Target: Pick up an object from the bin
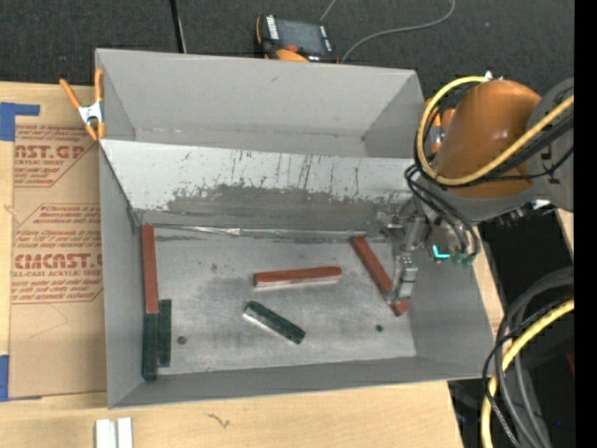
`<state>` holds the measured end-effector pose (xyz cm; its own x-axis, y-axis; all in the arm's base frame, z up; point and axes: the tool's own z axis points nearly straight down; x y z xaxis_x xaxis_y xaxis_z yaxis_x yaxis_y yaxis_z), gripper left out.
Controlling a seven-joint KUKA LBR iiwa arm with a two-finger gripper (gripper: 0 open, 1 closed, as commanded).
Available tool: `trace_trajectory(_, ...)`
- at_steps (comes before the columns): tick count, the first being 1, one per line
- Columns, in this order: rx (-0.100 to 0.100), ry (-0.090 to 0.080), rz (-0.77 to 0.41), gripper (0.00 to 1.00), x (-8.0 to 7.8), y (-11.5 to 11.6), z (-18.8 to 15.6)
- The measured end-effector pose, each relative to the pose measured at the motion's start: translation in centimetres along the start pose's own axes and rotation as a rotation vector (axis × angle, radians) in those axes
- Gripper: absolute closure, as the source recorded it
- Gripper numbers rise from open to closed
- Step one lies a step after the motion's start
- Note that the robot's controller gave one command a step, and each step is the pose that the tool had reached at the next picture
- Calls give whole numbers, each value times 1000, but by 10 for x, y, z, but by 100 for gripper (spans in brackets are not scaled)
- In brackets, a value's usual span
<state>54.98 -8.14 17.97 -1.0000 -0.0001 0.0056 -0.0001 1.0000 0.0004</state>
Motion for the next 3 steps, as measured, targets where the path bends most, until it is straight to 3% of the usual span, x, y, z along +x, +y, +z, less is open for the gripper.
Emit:
trace_trajectory(1, -4, -2, 7, 0, -35, 104, 114)
trace_trajectory(2, -1, -9, 52, 0, -30, 100, 78)
trace_trajectory(3, -1, -9, 88, 0, -41, 91, 80)
